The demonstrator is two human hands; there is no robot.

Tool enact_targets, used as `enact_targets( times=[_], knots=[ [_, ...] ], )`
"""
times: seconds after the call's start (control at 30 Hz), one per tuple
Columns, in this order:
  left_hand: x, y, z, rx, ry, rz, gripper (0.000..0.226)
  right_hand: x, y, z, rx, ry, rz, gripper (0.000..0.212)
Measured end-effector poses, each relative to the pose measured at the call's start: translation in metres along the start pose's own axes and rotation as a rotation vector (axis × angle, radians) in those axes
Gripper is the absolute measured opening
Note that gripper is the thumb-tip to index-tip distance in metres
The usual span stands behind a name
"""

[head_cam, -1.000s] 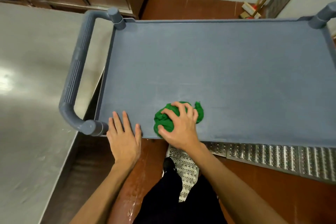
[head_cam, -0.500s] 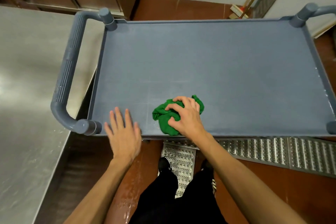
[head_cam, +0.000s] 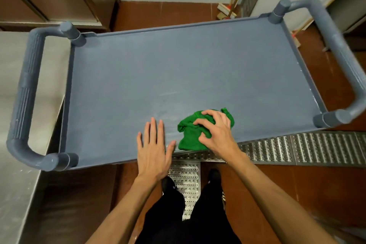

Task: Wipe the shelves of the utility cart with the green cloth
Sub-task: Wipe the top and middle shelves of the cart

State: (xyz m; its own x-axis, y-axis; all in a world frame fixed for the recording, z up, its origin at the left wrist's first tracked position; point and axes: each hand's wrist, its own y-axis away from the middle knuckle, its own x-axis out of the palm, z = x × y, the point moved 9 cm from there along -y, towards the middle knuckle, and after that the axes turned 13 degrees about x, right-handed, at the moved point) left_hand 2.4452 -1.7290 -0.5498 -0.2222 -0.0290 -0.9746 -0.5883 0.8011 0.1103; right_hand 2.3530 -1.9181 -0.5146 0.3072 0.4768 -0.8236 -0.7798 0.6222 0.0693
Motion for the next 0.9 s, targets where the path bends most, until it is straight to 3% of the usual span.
enact_targets(
  times=[0.23, 0.4, 0.53, 0.67, 0.8, 0.9],
  knots=[
    [-0.002, 0.000, 0.002, -0.028, -0.009, 0.021, 0.078, -0.056, -0.006, -0.070, 0.036, 0.093, -0.008, 0.038],
    [-0.001, -0.001, 0.001, -0.034, -0.017, 0.013, 0.079, -0.101, -0.003, -0.122, 0.204, 0.138, -0.095, 0.035],
    [-0.001, -0.002, 0.001, -0.016, -0.035, 0.013, 0.077, -0.102, 0.003, -0.119, 0.272, 0.154, -0.163, 0.033],
    [-0.005, -0.002, -0.005, 0.015, -0.018, 0.001, 0.077, -0.128, 0.016, -0.102, 0.252, 0.049, -0.335, 0.023],
    [-0.011, 0.002, -0.022, 0.072, 0.285, -0.018, 0.074, -0.143, 0.042, -0.076, 0.203, -0.040, -0.425, 0.011],
    [-0.024, 0.008, -0.057, 0.193, 0.552, -0.041, 0.072, -0.150, 0.065, -0.062, 0.268, -0.220, -0.436, 0.019]
  ],
)
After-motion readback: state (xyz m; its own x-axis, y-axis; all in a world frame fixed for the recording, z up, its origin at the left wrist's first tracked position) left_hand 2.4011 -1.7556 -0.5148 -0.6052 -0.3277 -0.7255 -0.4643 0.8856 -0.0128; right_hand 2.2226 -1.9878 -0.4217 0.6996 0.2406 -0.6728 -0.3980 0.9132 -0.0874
